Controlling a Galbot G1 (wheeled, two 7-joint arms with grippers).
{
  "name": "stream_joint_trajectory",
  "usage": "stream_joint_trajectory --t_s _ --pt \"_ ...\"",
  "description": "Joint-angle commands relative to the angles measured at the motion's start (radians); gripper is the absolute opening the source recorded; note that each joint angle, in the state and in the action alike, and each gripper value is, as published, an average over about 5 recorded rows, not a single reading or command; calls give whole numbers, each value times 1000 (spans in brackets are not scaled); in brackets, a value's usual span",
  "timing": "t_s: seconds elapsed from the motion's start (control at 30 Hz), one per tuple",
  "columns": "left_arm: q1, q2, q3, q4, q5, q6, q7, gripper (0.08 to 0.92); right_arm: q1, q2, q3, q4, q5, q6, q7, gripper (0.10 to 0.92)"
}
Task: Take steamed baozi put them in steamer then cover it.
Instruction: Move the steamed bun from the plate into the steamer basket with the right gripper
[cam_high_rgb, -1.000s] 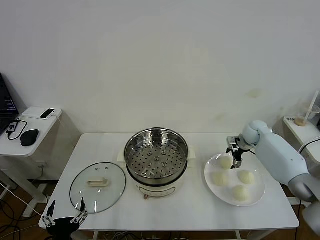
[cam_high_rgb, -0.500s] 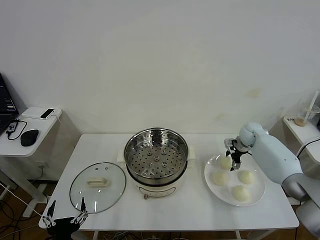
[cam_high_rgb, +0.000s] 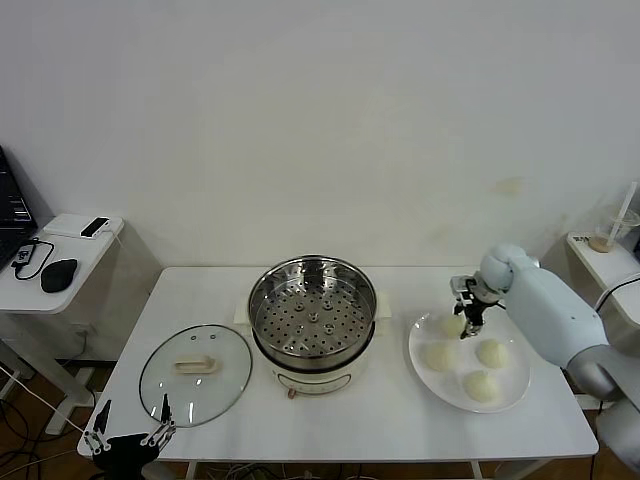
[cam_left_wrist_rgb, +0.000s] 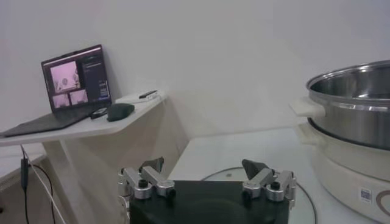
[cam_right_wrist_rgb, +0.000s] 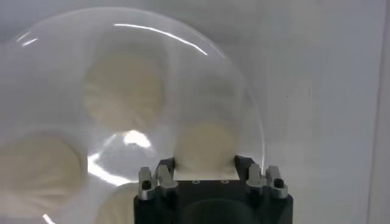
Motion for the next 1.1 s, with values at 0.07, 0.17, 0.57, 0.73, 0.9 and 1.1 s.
stream_joint_trajectory --t_s 0.07,0.17,0.57,0.73,0.9,1.1 --pt "-1 6 1 -3 -7 3 2 823 131 -94 -92 143 154 -6 -27 619" --pt "-4 9 3 -4 -11 4 2 823 232 -118 -155 191 227 -12 -31 619" --pt "-16 15 7 -3 -18 2 1 823 584 13 -397 261 475 -36 17 619" --pt "-22 15 -5 -1 -23 3 1 823 615 134 -454 268 563 -9 81 619" --pt "-27 14 -18 0 -27 6 1 823 596 208 -561 298 574 65 129 619" --pt "-29 7 -27 1 -27 9 1 823 565 270 -687 326 538 183 184 614"
